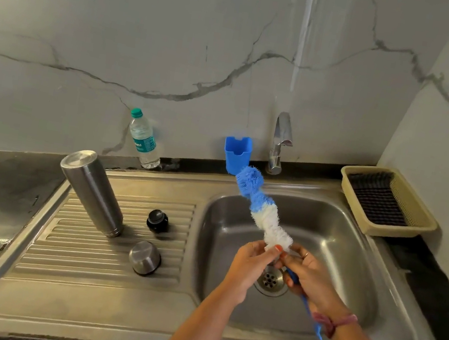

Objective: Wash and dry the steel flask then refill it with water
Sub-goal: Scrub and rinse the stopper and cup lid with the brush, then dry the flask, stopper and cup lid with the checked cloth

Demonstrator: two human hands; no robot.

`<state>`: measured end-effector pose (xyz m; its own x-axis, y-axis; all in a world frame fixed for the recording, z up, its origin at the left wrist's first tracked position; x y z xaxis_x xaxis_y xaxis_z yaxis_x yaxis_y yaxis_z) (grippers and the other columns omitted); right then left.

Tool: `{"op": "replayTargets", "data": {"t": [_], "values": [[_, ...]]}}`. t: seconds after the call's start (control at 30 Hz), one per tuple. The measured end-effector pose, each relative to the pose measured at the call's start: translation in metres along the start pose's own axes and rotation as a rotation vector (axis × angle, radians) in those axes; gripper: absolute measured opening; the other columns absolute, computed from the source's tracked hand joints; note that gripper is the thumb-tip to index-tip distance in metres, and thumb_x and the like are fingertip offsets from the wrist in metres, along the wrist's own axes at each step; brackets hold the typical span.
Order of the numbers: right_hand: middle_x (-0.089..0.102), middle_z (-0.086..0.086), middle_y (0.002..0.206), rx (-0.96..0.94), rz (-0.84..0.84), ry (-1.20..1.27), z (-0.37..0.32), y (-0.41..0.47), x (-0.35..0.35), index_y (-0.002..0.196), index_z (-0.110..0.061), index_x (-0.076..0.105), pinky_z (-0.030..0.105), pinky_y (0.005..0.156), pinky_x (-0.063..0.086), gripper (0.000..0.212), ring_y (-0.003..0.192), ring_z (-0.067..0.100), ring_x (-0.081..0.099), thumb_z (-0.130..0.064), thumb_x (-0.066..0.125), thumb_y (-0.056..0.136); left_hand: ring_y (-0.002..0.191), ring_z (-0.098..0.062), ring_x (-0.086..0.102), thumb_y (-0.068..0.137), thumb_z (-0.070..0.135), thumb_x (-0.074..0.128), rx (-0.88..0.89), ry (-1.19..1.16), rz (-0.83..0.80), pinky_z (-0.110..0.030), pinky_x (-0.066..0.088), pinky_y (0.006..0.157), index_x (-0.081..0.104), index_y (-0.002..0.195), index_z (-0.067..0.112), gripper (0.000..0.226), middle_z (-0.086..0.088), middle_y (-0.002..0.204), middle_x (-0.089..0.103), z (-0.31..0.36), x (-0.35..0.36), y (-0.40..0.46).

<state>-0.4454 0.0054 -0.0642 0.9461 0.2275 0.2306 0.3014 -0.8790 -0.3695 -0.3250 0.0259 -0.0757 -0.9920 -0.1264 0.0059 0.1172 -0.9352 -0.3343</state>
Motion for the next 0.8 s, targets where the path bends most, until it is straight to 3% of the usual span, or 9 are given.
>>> {"op": "replayTargets", "data": {"t": [0.1,0.2,0.27,0.33,0.4,0.53,0.6,0.7,0.8], "values": [[0.067,0.015,0.08,0.009,-0.001,-0.041,0.001,-0.003,-0.006,0.112,-0.015,0.049,0.017,0.035,0.035,0.021,0.041,0.01,0.048,-0.01,0.058,0.094,0.09,-0.021,0.07,0.091,0.033,0.07,0.025,-0.089,-0.004,-0.041,0.054,0.095,0.072,0.109,0.018,0.023,-0.009,0.095,0.075,0.0,0.013,0.0],[0.074,0.013,0.088,0.024,-0.037,-0.24,0.004,-0.001,-0.016,0.113,-0.019,0.045,0.022,0.044,0.038,0.025,0.053,0.017,0.058,-0.028,0.059,0.095,0.084,-0.009,0.07,0.094,0.022,0.068,0.042,-0.154,0.044,-0.025,0.056,0.081,0.071,0.11,0.016,0.018,0.0,0.095,0.076,0.005,0.016,0.001],[0.073,0.009,0.077,0.066,-0.11,-0.41,0.009,-0.003,-0.024,0.112,-0.016,0.049,0.025,0.047,0.037,0.023,0.053,0.018,0.06,-0.034,0.052,0.098,0.079,0.003,0.067,0.093,0.022,0.069,0.061,-0.149,0.088,-0.018,0.049,0.074,0.071,0.114,0.016,0.022,0.007,0.095,0.076,0.01,0.013,0.004],[0.06,0.002,0.056,0.094,-0.189,-0.471,0.016,-0.003,-0.032,0.109,-0.007,0.055,0.023,0.043,0.035,0.026,0.042,0.012,0.048,-0.028,0.043,0.102,0.083,0.005,0.067,0.091,0.023,0.071,0.075,-0.136,0.101,-0.02,0.046,0.08,0.071,0.115,0.018,0.024,0.007,0.099,0.076,0.016,0.013,0.008],[0.042,-0.005,0.049,0.077,-0.195,-0.47,0.012,-0.003,-0.042,0.105,-0.004,0.059,0.019,0.039,0.029,0.028,0.038,0.006,0.034,-0.023,0.039,0.103,0.092,0.003,0.068,0.091,0.025,0.071,0.072,-0.127,0.089,-0.021,0.047,0.085,0.07,0.116,0.019,0.026,0.008,0.104,0.076,0.021,0.019,0.01],[0.042,-0.012,0.052,-0.175,0.02,-0.833,-0.037,-0.007,-0.067,0.093,-0.025,0.068,0.021,0.051,0.031,0.024,0.051,0.005,0.039,-0.03,0.046,0.1,0.106,-0.003,0.065,0.093,0.033,0.068,0.042,-0.102,0.079,-0.019,0.047,0.078,0.066,0.12,0.024,0.029,0.011,0.112,0.072,0.021,0.029,0.013],[0.043,-0.009,0.047,-0.295,0.099,-0.98,-0.067,-0.012,-0.074,0.093,-0.031,0.068,0.018,0.046,0.028,0.022,0.044,0.003,0.037,-0.034,0.046,0.099,0.108,-0.001,0.064,0.092,0.034,0.069,0.007,-0.051,0.068,-0.016,0.047,0.075,0.062,0.124,0.026,0.034,0.012,0.117,0.069,0.015,0.025,0.014],[0.054,0.002,0.051,-0.478,0.162,-0.912,-0.1,-0.022,-0.077,0.093,-0.033,0.067,0.018,0.039,0.027,0.022,0.04,0.006,0.038,-0.038,0.047,0.097,0.104,0.001,0.062,0.092,0.025,0.07,-0.021,0.004,0.125,-0.015,0.05,0.08,0.059,0.126,0.023,0.036,0.009,0.12,0.067,0.001,0.0,0.014],[0.053,0.019,0.059,-0.519,0.2,-0.772,-0.109,-0.028,-0.078,0.097,-0.03,0.069,0.018,0.04,0.027,0.02,0.041,0.007,0.036,-0.034,0.049,0.097,0.104,-0.006,0.063,0.093,0.014,0.067,-0.042,0.022,0.272,-0.026,0.049,0.095,0.064,0.118,0.021,0.027,0.003,0.116,0.069,-0.015,-0.039,0.012]]}}
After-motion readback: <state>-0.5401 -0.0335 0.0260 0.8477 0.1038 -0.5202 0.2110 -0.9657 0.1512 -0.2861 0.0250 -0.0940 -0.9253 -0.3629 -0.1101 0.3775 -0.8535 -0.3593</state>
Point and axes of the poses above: each hand's wrist, its own y-axis towards the middle knuckle, its own x-axis out of the palm, z = x × y, the point moved 9 cm from there along y, towards the middle knuckle
